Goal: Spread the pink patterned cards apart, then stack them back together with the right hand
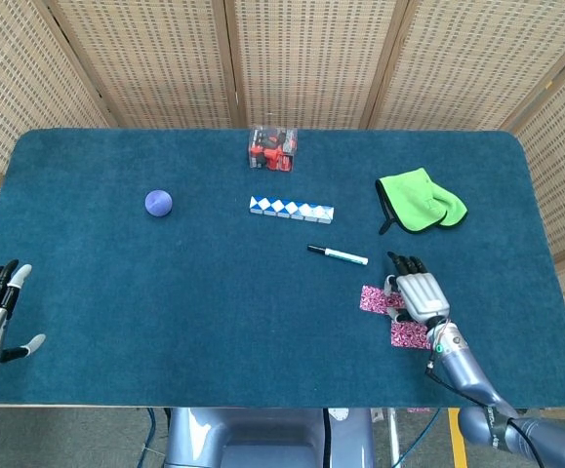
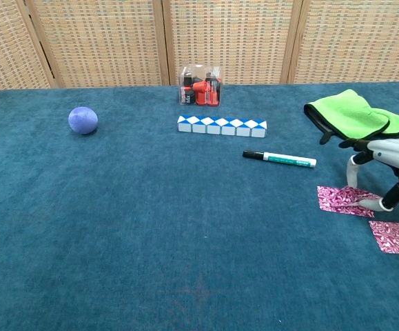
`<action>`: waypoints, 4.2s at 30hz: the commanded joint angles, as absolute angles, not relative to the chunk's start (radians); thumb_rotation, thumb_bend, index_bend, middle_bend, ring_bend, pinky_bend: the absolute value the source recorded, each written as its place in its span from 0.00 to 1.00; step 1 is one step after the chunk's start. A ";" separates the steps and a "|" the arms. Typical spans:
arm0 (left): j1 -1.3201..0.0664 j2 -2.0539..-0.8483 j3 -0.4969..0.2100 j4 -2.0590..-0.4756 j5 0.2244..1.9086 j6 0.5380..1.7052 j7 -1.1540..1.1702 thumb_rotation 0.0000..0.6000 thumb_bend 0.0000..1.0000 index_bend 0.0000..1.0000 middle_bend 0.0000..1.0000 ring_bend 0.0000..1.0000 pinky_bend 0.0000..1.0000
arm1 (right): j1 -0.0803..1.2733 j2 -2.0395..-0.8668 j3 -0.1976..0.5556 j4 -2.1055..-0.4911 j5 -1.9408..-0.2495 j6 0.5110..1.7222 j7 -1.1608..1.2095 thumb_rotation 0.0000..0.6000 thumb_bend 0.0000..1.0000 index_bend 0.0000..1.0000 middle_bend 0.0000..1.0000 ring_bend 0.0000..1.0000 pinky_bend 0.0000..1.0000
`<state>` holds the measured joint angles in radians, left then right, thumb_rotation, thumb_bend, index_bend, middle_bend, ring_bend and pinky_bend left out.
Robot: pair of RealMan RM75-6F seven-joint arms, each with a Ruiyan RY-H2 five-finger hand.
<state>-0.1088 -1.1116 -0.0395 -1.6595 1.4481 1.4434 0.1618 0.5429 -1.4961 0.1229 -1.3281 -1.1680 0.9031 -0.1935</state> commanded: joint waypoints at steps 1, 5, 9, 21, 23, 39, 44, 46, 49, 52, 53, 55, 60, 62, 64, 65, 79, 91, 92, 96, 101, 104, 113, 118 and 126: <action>-0.109 -1.112 -0.040 -1.660 1.448 1.443 0.162 1.00 0.00 0.00 0.00 0.00 0.00 | 0.543 -1.494 0.122 -1.336 -1.160 0.902 -0.201 1.00 0.36 0.39 0.00 0.00 0.04; -0.109 -1.111 -0.040 -1.661 1.447 1.442 0.161 1.00 0.00 0.00 0.00 0.00 0.00 | 0.545 -1.496 0.123 -1.339 -1.150 0.905 -0.213 1.00 0.36 0.31 0.00 0.00 0.04; -0.110 -1.110 -0.040 -1.661 1.446 1.441 0.161 1.00 0.00 0.00 0.00 0.00 0.00 | 0.544 -1.496 0.122 -1.343 -1.145 0.910 -0.220 1.00 0.35 0.29 0.00 0.00 0.04; -0.109 -1.111 -0.039 -1.661 1.448 1.443 0.159 1.00 0.00 0.00 0.00 0.00 0.00 | 0.543 -1.497 0.115 -1.368 -1.123 0.914 -0.249 1.00 0.31 0.26 0.00 0.00 0.04; -0.109 -1.111 -0.040 -1.661 1.449 1.443 0.159 1.00 0.00 0.00 0.00 0.00 0.00 | 0.545 -1.500 0.115 -1.370 -1.120 0.914 -0.254 1.00 0.31 0.23 0.00 0.00 0.04; -0.109 -1.110 -0.039 -1.659 1.450 1.443 0.154 1.00 0.00 0.00 0.00 0.00 0.00 | 0.513 -1.436 0.104 -1.466 -1.132 0.961 -0.236 1.00 0.26 0.10 0.00 0.00 0.04; -0.109 -1.109 -0.038 -1.659 1.452 1.442 0.154 1.00 0.00 0.00 0.00 0.00 0.00 | 0.471 -1.381 0.081 -1.498 -1.152 0.984 -0.179 1.00 0.26 0.19 0.00 0.00 0.04; -0.109 -1.109 -0.037 -1.659 1.452 1.443 0.154 1.00 0.00 0.00 0.00 0.00 0.00 | 0.448 -1.362 0.069 -1.506 -1.157 0.990 -0.142 1.00 0.26 0.20 0.00 0.00 0.04; -0.109 -1.109 -0.037 -1.659 1.453 1.443 0.154 1.00 0.00 0.00 0.00 0.00 0.00 | 0.425 -1.352 0.057 -1.504 -1.177 1.007 -0.103 1.00 0.26 0.21 0.00 0.00 0.04; -0.109 -1.109 -0.037 -1.660 1.454 1.443 0.154 1.00 0.00 0.00 0.00 0.00 0.00 | 0.406 -1.352 0.039 -1.496 -1.205 1.018 -0.074 1.00 0.26 0.22 0.00 0.00 0.04; -0.108 -1.109 -0.037 -1.660 1.454 1.444 0.154 1.00 0.00 0.00 0.00 0.00 0.00 | 0.402 -1.353 0.034 -1.493 -1.213 1.019 -0.067 1.00 0.26 0.23 0.00 0.00 0.04; -0.108 -1.109 -0.037 -1.659 1.455 1.445 0.153 1.00 0.00 0.00 0.00 0.00 0.00 | 0.394 -1.359 0.024 -1.485 -1.231 1.023 -0.058 1.00 0.26 0.23 0.00 0.00 0.04; -0.108 -1.110 -0.037 -1.657 1.455 1.445 0.152 1.00 0.00 0.00 0.00 0.00 0.00 | 0.377 -1.388 0.001 -1.460 -1.281 1.046 -0.055 1.00 0.26 0.24 0.00 0.00 0.04; -0.108 -1.110 -0.037 -1.658 1.454 1.445 0.152 1.00 0.00 0.00 0.00 0.00 0.00 | 0.373 -1.396 -0.006 -1.454 -1.294 1.048 -0.054 1.00 0.26 0.24 0.00 0.00 0.04; -0.108 -1.110 -0.037 -1.658 1.454 1.445 0.152 1.00 0.00 0.00 0.00 0.00 0.00 | 0.368 -1.405 -0.012 -1.445 -1.308 1.053 -0.054 1.00 0.26 0.25 0.00 0.00 0.04; -0.108 -1.110 -0.037 -1.658 1.453 1.444 0.152 1.00 0.00 0.00 0.00 0.00 0.00 | 0.366 -1.409 -0.015 -1.440 -1.314 1.056 -0.053 1.00 0.26 0.25 0.00 0.00 0.04; -0.108 -1.110 -0.038 -1.658 1.454 1.445 0.152 1.00 0.00 0.00 0.00 0.00 0.00 | 0.356 -1.437 -0.012 -1.372 -1.327 1.039 -0.022 1.00 0.26 0.25 0.00 0.00 0.04; -0.108 -1.111 -0.039 -1.658 1.452 1.446 0.154 1.00 0.00 0.00 0.00 0.00 0.00 | 0.356 -1.454 -0.002 -1.337 -1.317 1.009 -0.002 1.00 0.26 0.30 0.00 0.00 0.04; -0.108 -1.112 -0.039 -1.657 1.452 1.446 0.154 1.00 0.00 0.00 0.00 0.00 0.00 | 0.356 -1.455 -0.001 -1.336 -1.316 1.007 -0.001 1.00 0.26 0.30 0.00 0.00 0.04; -0.107 -1.112 -0.039 -1.657 1.453 1.447 0.154 1.00 0.00 0.00 0.00 0.00 0.00 | 0.357 -1.455 0.003 -1.334 -1.309 0.996 0.006 1.00 0.26 0.32 0.00 0.00 0.04; -0.107 -1.112 -0.039 -1.657 1.453 1.448 0.155 1.00 0.00 0.00 0.00 0.00 0.00 | 0.353 -1.461 0.007 -1.329 -1.314 1.006 0.005 1.00 0.27 0.43 0.00 0.00 0.04; -0.107 -1.113 -0.039 -1.656 1.453 1.448 0.155 1.00 0.00 0.00 0.00 0.00 0.00 | 0.351 -1.467 0.009 -1.322 -1.314 1.008 0.004 1.00 0.30 0.47 0.00 0.00 0.04; -0.107 -1.113 -0.039 -1.655 1.454 1.449 0.154 1.00 0.00 0.00 0.00 0.00 0.00 | 0.345 -1.475 0.016 -1.318 -1.323 1.026 0.002 1.00 0.33 0.54 0.00 0.00 0.04; -0.107 -1.114 -0.039 -1.654 1.454 1.449 0.154 1.00 0.00 0.00 0.00 0.00 0.00 | 0.343 -1.479 0.019 -1.311 -1.321 1.026 0.002 1.00 0.34 0.55 0.00 0.00 0.04; -0.107 -1.114 -0.039 -1.655 1.453 1.448 0.156 1.00 0.00 0.00 0.00 0.00 0.00 | 0.340 -1.479 0.020 -1.311 -1.331 1.034 0.007 1.00 0.34 0.55 0.00 0.00 0.04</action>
